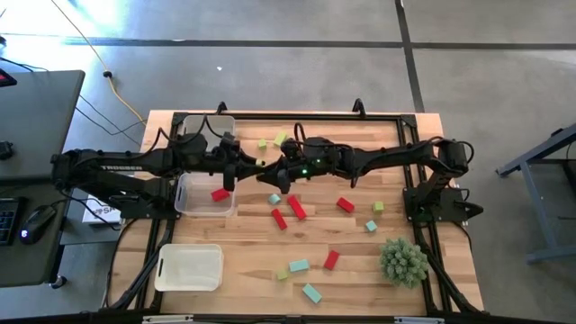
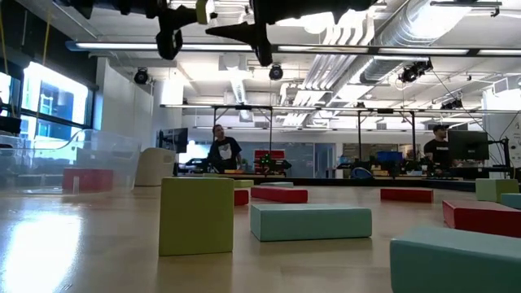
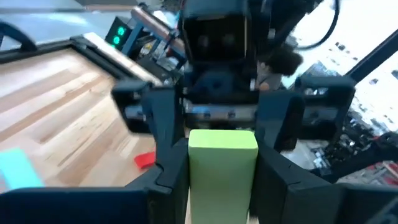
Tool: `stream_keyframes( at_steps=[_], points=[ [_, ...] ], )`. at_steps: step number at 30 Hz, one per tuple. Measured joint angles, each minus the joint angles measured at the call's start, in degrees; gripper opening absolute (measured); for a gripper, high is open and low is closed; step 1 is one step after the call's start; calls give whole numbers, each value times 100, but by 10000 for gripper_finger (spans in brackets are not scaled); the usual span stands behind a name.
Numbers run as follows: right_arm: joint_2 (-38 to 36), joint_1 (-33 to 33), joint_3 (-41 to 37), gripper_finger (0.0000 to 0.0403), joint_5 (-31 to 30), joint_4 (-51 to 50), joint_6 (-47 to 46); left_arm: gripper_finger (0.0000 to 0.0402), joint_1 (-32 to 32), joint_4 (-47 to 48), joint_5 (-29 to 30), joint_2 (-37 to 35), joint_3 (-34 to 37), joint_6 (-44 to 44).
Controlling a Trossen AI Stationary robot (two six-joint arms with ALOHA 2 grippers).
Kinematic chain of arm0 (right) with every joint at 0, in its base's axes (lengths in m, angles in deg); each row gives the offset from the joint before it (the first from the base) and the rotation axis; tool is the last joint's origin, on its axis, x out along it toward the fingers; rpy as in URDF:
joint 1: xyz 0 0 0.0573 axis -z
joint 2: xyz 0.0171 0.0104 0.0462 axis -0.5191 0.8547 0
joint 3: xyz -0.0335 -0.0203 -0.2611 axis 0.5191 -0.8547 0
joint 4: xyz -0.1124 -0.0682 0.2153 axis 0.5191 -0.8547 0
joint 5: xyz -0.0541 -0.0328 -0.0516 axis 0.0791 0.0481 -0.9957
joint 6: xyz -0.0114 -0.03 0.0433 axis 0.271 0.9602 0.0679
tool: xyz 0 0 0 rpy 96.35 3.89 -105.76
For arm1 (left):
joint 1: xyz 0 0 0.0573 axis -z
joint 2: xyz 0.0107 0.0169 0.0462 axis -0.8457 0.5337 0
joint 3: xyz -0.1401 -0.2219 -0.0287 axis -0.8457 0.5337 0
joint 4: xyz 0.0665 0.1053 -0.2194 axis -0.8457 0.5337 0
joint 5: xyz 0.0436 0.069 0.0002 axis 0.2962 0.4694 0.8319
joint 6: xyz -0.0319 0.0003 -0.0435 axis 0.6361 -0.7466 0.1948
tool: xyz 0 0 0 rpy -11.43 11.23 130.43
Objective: Sort & place blocks by color
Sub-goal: Put the light green block into the gray bin
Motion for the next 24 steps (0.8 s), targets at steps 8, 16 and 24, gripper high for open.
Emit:
stream_keyframes(
  at_steps=[8, 16, 24],
  points=[
    [0, 297, 0, 230, 425, -28, 88, 103, -468, 455, 14, -36, 0, -239],
    [0, 750, 0, 232, 557, -502, 185, 103, -1131, 727, 6, -36, -1, -450],
    [0, 1235, 0, 232, 956, -849, 444, 103, -1975, 1227, 551, -36, -1, -895]
  ],
)
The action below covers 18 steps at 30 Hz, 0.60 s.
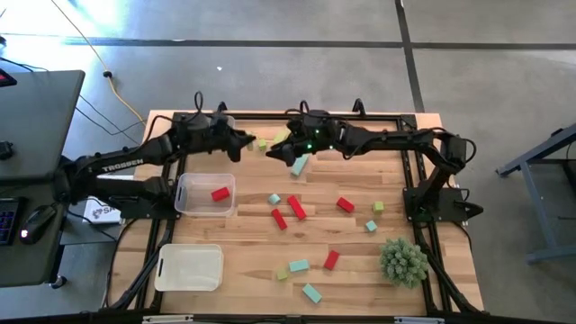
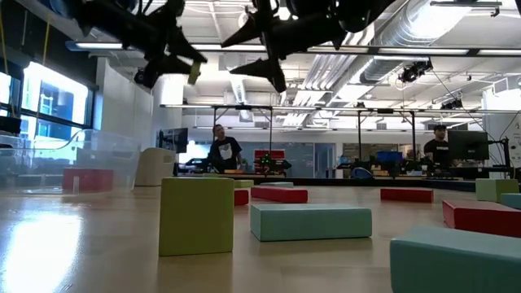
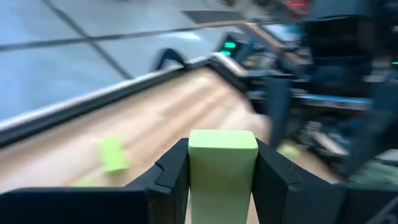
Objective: Sort & place blocks by color
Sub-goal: Put the light green block into the gray bin
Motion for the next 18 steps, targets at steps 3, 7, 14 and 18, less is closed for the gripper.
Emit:
stream_keyframes(
  at_steps=[3, 7, 14, 18],
  points=[
    [0, 138, 0, 232, 13, -66, 112, 103, -343, 292, 323, 0, 1, -253],
    [0, 300, 0, 232, 58, -188, 181, 103, -812, 736, 559, 0, 1, -498],
    [-4, 489, 0, 232, 301, -465, 320, 103, -1571, 1431, 836, 0, 1, -625],
    [-4, 512, 0, 232, 312, -689, 512, 103, -1922, 1629, 868, 2, 1, -628]
  ],
)
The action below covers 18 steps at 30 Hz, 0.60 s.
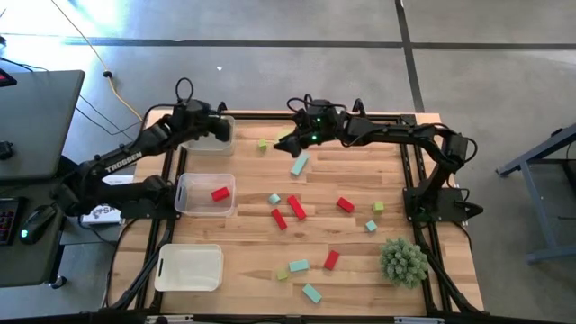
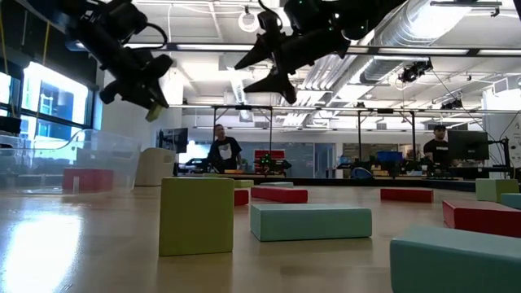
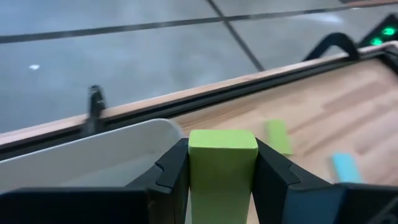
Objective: Sort & place blocks by color
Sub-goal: Put the light green block into the gray bin
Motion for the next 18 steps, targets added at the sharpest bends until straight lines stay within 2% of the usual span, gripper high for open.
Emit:
stream_keyframes(
  at_steps=[6, 18],
  points=[
    [0, 0, 0, 232, 0, -268, 192, 103, -397, 178, 83, 6, 0, -23],
    [-4, 0, 0, 232, -76, -470, 494, 106, -385, 165, 120, 354, -1, 264]
  ],
)
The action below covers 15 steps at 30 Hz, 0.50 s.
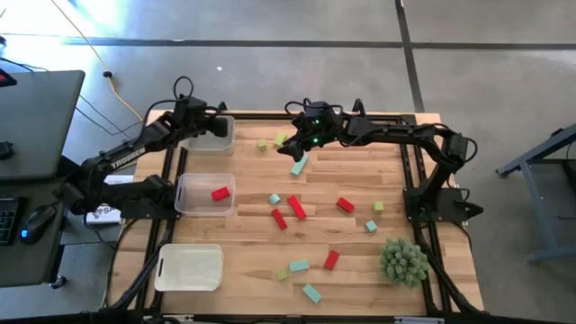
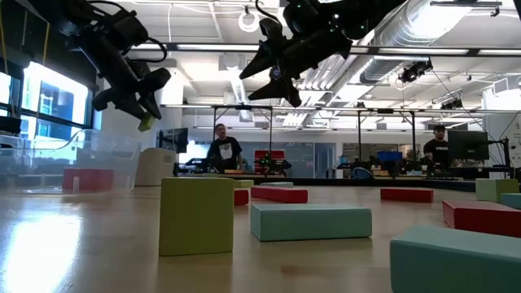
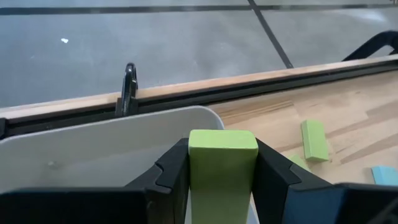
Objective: Sort & place blocks by color
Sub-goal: Put the light green block into the gray bin
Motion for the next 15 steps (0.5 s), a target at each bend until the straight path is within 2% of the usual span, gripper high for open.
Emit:
stream_keyframes(
  at_steps=[15],
  points=[
    [0, 0, 0, 232, -9, 5, -12, 110, 2, -21, 85, 784, 1, 301]
  ],
)
